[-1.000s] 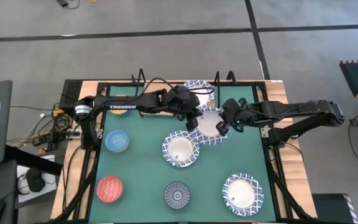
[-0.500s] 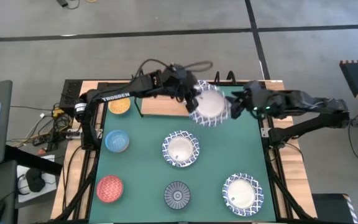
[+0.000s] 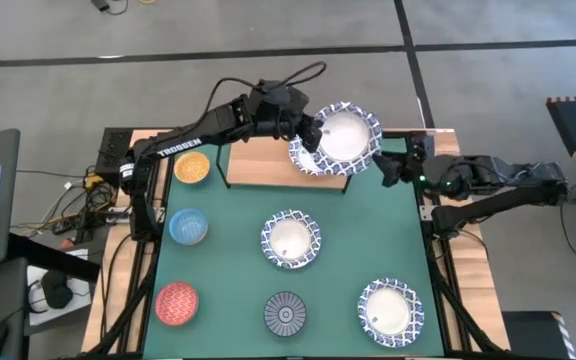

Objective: Place and stack bowls onto a shelf
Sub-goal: Stack the top right blue and white bowl on the blue and white bowl on the shelf

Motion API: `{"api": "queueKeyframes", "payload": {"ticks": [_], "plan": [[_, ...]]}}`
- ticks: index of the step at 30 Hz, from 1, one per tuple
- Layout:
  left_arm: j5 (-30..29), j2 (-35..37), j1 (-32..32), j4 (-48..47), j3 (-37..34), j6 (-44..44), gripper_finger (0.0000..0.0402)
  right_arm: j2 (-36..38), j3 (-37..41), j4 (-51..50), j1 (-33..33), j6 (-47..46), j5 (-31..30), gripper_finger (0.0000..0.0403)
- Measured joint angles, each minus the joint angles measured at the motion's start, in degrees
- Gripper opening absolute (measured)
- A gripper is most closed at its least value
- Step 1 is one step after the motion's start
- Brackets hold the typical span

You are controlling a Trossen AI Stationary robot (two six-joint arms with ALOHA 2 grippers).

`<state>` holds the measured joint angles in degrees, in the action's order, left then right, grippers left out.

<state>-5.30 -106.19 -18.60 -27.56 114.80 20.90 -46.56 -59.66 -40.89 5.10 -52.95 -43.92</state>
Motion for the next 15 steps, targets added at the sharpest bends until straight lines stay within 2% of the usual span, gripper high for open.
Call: {"api": "queueKeyframes", "payload": {"ticks": [5,8,12,15], "plan": [[2.1,0.0,-0.4,2.9,0.0,1.0,0.0000,-0.7,2.4,6.1,-2.2,-0.4,-0.1,0.0228],[4.4,0.0,-1.4,3.0,0.0,2.3,0.0000,-0.8,2.7,12.0,-3.7,1.9,-0.1,0.0204],[5.1,0.0,-3.2,2.6,0.0,2.1,0.0000,-1.7,2.8,14.2,-8.6,4.5,0.6,0.0134],[6.7,0.0,-5.1,1.5,0.0,2.7,0.0008,-4.0,2.7,16.5,-13.7,7.2,5.3,0.0059]]}}
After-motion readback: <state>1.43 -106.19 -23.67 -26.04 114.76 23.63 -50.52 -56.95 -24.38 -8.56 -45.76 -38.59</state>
